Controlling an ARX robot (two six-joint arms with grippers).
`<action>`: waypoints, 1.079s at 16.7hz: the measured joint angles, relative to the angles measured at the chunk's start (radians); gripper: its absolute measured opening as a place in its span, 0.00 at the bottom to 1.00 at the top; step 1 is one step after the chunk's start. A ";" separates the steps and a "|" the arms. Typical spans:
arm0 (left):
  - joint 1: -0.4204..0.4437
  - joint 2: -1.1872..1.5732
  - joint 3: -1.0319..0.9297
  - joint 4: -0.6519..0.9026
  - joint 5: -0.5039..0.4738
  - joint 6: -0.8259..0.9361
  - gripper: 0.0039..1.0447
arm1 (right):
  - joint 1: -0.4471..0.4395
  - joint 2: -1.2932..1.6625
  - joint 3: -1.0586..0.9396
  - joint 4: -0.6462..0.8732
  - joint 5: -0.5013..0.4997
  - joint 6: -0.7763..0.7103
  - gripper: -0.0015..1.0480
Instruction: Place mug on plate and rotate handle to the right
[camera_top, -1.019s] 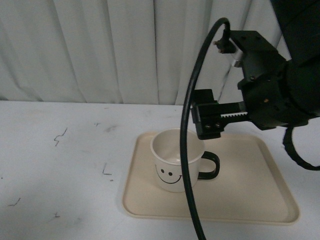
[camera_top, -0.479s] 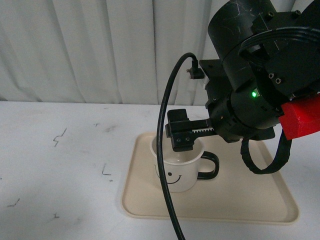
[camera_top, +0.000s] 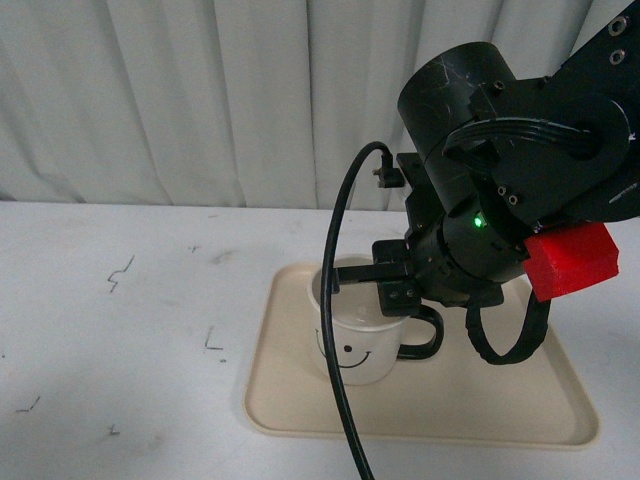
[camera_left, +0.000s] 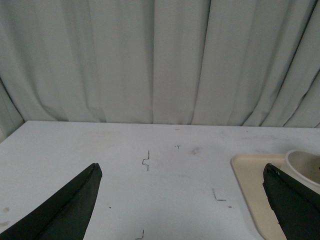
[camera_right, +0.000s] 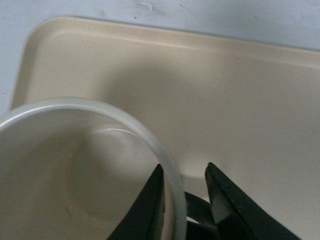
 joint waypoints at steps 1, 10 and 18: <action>0.000 0.000 0.000 0.000 0.000 0.000 0.94 | 0.000 -0.001 0.000 0.002 0.000 0.000 0.21; 0.000 0.000 0.000 0.000 0.000 0.000 0.94 | -0.061 -0.231 -0.174 0.009 -0.082 -0.119 0.03; 0.000 0.000 0.000 0.000 0.000 0.000 0.94 | -0.150 -0.251 -0.227 0.016 -0.268 -0.327 0.03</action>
